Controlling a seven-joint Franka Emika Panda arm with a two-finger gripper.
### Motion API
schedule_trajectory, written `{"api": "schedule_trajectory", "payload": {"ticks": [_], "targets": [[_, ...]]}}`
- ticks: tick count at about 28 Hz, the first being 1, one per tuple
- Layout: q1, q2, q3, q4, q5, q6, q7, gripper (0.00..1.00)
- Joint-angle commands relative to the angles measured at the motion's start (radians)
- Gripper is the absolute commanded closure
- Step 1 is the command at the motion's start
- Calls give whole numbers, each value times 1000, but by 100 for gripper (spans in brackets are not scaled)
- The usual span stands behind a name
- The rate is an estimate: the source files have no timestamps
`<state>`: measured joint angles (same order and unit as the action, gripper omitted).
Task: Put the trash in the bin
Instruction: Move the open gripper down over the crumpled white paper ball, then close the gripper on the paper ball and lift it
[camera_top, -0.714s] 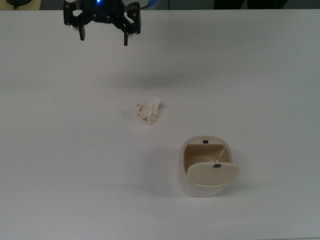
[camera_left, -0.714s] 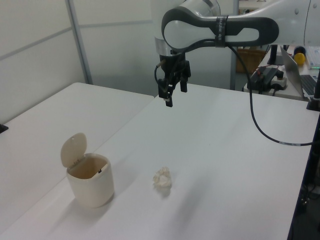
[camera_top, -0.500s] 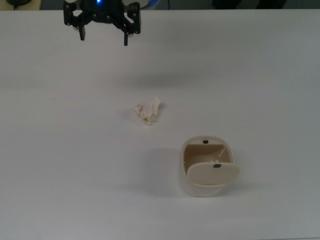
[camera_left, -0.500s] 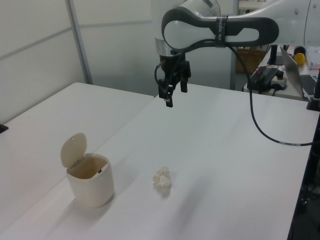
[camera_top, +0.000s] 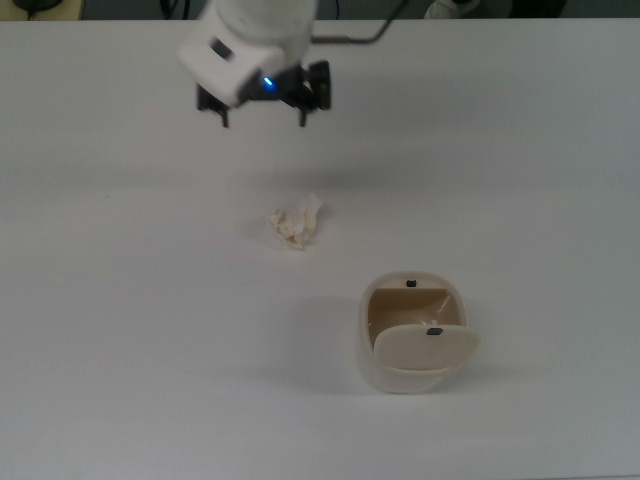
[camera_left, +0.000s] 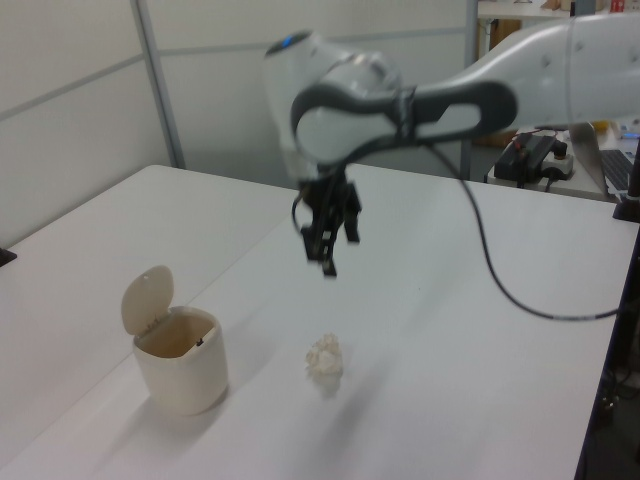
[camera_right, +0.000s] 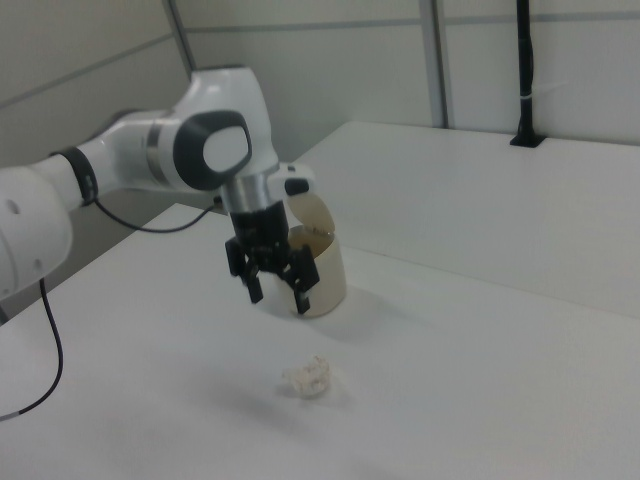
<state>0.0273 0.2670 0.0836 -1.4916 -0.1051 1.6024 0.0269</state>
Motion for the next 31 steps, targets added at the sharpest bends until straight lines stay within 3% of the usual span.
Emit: {"api": "schedule_trajectory", "payload": {"ticks": [1,8,14,19,24,25,27,31], "targets": [[57,95,-7,10,-30,37,-5,0],[19,190,-33,-12,-41,168,11,0],[6,199,-48,-30,-77,177,-1,1],[8,227,-48,-44,-113,191,-1,10],[19,227,-42,-67,-113,192,-1,11],[20,227,-39,-71,-113,194,-1,14],[26,227,-36,-76,-113,194,-1,33],[39,233,-36,-76,-111,215,-1,55]]}}
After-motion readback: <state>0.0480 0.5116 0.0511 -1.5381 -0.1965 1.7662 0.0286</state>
